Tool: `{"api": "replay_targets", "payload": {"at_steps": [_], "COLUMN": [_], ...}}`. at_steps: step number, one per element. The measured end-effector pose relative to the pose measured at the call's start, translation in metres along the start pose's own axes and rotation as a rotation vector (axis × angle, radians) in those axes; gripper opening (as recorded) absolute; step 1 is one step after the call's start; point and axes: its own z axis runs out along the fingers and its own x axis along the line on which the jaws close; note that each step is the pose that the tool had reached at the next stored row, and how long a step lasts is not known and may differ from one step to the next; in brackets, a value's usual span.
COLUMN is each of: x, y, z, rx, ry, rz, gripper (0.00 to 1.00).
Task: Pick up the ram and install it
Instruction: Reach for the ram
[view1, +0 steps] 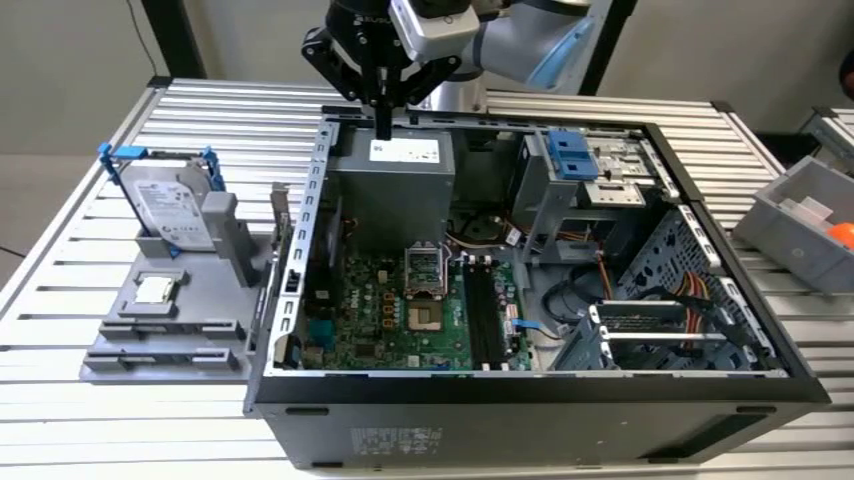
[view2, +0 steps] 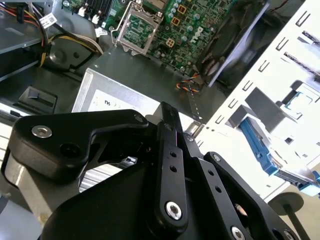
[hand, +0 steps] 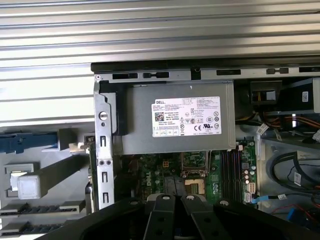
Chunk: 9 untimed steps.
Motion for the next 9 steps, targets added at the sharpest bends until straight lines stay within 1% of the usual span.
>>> {"api": "replay_targets", "payload": {"at_steps": [9], "x": [0.0016], "y": [-0.0002], "z": [0.0001], "rx": [0.0001], "ry": [0.0003], "rz": [0.000], "gripper": [0.00]}}
